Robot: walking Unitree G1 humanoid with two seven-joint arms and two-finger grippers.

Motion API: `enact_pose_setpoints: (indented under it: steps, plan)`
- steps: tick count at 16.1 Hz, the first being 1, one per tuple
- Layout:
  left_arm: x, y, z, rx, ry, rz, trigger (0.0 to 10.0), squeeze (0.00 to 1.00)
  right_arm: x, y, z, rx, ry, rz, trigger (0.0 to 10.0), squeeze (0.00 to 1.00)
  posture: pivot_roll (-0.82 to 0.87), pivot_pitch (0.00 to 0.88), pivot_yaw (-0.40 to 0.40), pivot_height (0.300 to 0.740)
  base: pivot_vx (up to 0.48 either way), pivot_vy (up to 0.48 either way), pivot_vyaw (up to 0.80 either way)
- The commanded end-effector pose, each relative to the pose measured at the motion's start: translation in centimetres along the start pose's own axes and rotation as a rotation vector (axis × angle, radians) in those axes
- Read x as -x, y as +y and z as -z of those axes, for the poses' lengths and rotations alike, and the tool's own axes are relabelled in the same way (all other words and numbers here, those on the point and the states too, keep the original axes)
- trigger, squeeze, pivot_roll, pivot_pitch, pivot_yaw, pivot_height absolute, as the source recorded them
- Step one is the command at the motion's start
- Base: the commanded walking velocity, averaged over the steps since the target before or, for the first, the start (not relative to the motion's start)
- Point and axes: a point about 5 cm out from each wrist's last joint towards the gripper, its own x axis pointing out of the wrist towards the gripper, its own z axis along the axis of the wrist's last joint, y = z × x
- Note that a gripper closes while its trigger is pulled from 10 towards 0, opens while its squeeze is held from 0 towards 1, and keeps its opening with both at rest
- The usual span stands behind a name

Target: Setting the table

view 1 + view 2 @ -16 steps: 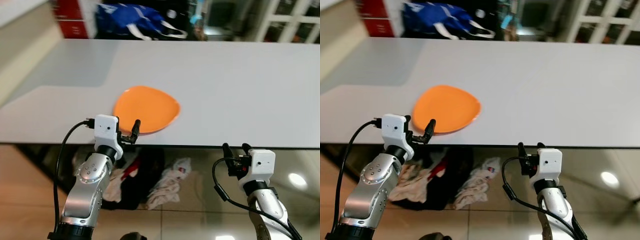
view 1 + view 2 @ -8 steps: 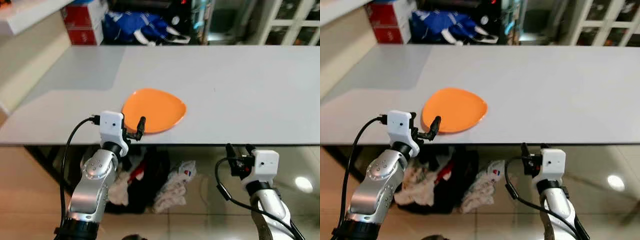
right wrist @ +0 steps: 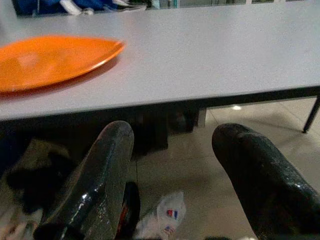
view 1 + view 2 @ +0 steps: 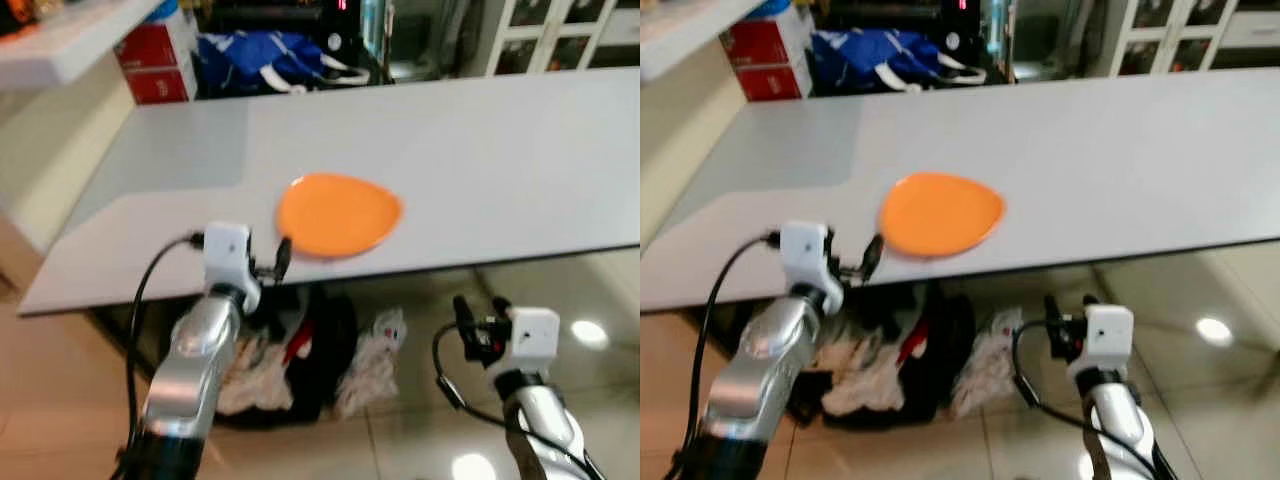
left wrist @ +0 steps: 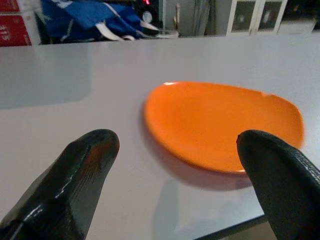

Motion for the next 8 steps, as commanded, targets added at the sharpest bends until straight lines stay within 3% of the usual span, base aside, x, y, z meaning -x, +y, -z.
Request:
enact_pose_setpoints:
  steps: [1, 4, 8]
  plan:
    - [0.33, 0.95, 0.28, -0.016, 0.019, -0.039, 10.0, 0.0, -0.34, 0.59, -0.48, -0.017, -0.02, -0.019, 10.0, 0.0, -0.05, 0.002, 0.039, 0.74, 0.0, 0.472, 0.0]
    - [0.41, 0.97, 0.22, -0.017, 0.013, -0.051, 10.0, 0.0, -0.58, 0.71, -0.67, -0.011, -0.026, -0.04, 10.0, 0.0, -0.04, 0.003, 0.031, 0.74, 0.0, 0.472, 0.0]
    - [0.57, 1.07, 0.22, -0.03, 0.013, -0.056, 10.0, 0.0, -0.87, 0.83, -0.59, -0.011, -0.017, -0.037, 10.0, 0.0, -0.03, 0.002, 0.028, 0.74, 0.0, 0.472, 0.72]
